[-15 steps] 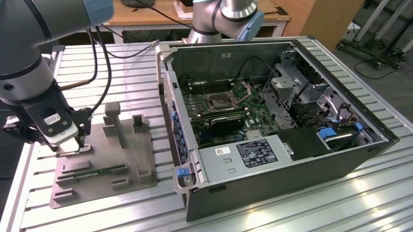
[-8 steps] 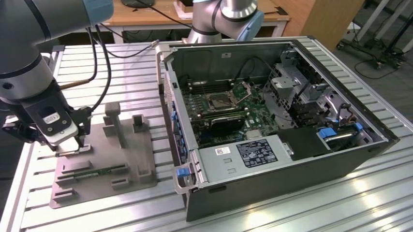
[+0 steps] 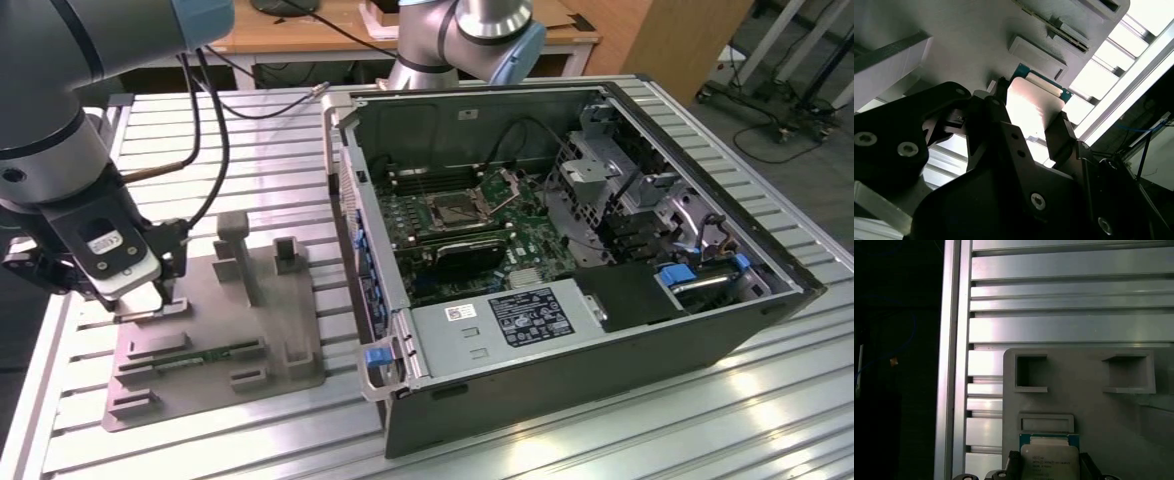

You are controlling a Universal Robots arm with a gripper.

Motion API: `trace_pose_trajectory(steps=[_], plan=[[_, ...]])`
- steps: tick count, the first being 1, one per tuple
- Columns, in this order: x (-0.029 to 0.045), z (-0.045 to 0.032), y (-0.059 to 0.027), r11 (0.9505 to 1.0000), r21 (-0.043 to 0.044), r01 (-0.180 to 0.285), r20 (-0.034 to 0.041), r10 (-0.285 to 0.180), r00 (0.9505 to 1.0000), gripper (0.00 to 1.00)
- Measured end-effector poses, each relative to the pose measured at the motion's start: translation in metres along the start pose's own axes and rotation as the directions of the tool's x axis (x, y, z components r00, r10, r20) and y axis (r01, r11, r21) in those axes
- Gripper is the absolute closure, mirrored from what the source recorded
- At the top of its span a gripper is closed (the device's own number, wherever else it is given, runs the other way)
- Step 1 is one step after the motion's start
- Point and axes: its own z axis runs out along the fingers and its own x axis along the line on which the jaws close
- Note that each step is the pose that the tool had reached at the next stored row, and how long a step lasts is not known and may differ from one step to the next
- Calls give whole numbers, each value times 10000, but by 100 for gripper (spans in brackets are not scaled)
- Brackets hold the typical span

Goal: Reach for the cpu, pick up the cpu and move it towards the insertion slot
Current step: 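Pick up the cpu and move it towards the insertion slot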

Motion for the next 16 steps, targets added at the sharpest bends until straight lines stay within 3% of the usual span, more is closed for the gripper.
trace_pose_trajectory(steps=[16], plan=[[0, -40, 2, 10000, 1, -1, -1, 1, 10000, 46]])
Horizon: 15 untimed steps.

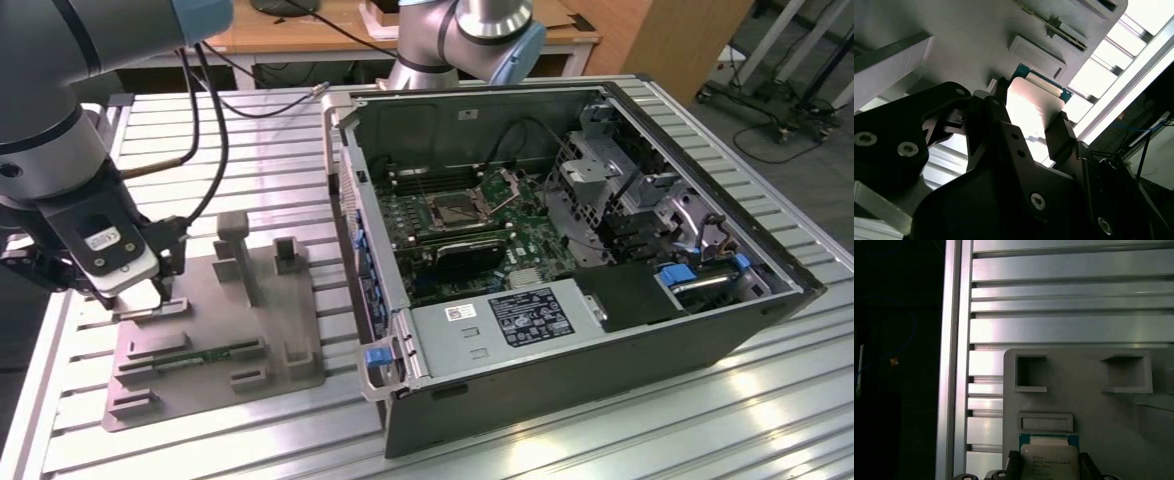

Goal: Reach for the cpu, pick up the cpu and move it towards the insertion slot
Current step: 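Pick up the cpu and move it towards the insertion slot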

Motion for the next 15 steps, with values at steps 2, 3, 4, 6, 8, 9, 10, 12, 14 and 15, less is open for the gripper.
trace_pose_trajectory(steps=[2, 3, 4, 6, 8, 9, 10, 12, 14, 15], plan=[[0, -7, 0, 10000, -1, 0, 1, 0, 10000, 46], [0, -11, 0, 10000, 0, 0, 1, 0, 10000, 46], [0, -14, 1, 10000, -1, 0, 2, 0, 10000, 46], [0, -21, 1, 10000, -1, 0, 1, 0, 10000, 46], [0, -26, 1, 10000, -1, 0, 2, 0, 10000, 46], [0, -29, 1, 10000, -1, 0, 2, 0, 10000, 46], [0, -32, 1, 10000, 0, 0, 1, 0, 10000, 46], [0, -36, 2, 10000, -1, -1, 2, 1, 10000, 46], [0, -40, 2, 10000, -1, -1, 2, 1, 10000, 46], [0, -42, 2, 10000, -1, -2, 2, 2, 10000, 46]])
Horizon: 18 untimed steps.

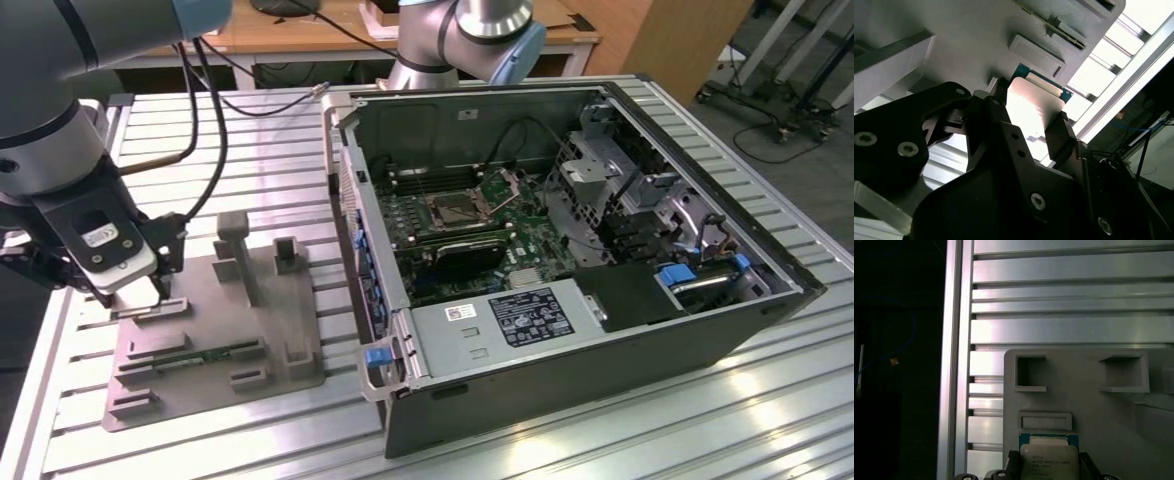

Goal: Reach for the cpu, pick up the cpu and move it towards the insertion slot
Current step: 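Pick up the cpu and move it towards the insertion slot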

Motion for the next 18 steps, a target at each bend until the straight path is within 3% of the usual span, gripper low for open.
trace_pose_trajectory(steps=[4, 5, 18], plan=[[0, -35, 1, 10000, 0, -4, 0, 4, 10000, 46], [-1, -188, 8, 10000, 0, -18, 0, 18, 10000, 46], [-1, -223, 10, 10000, 0, -18, 1, 18, 10000, 46]])
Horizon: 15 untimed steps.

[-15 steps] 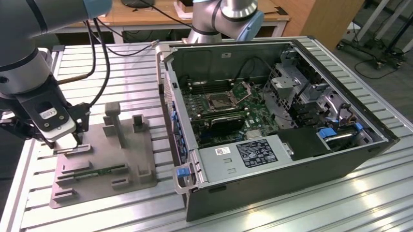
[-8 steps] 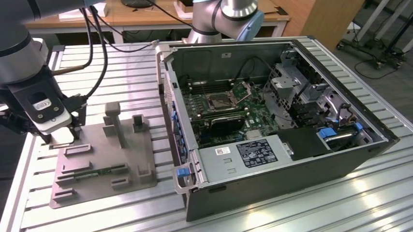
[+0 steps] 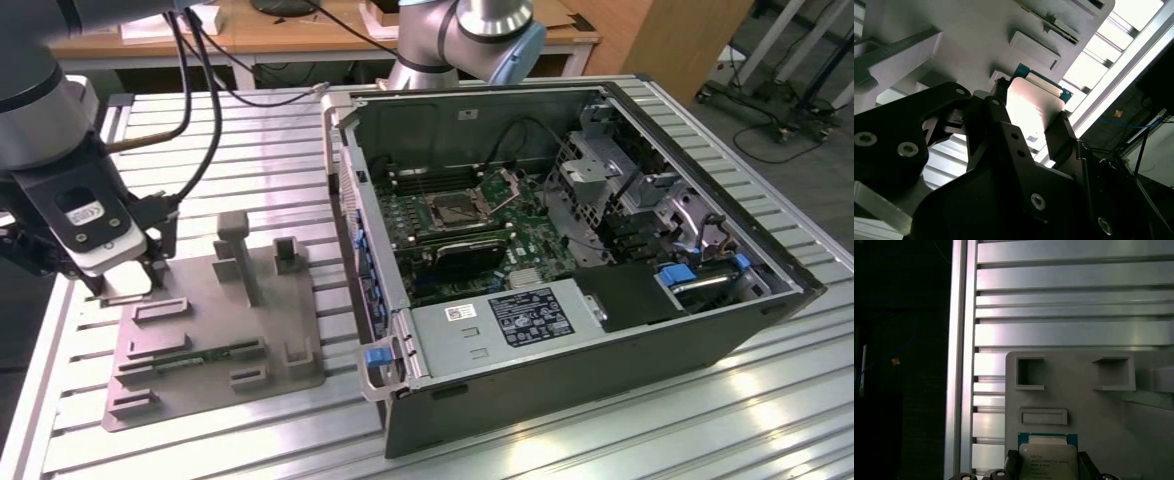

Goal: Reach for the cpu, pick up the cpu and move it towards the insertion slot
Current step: 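Pick up the cpu and move it towards the insertion slot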

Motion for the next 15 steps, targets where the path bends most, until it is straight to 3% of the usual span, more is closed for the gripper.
trace_pose_trajectory(steps=[15], plan=[[0, -84, 4, 10000, 1, 0, -1, 0, 10000, 46]])
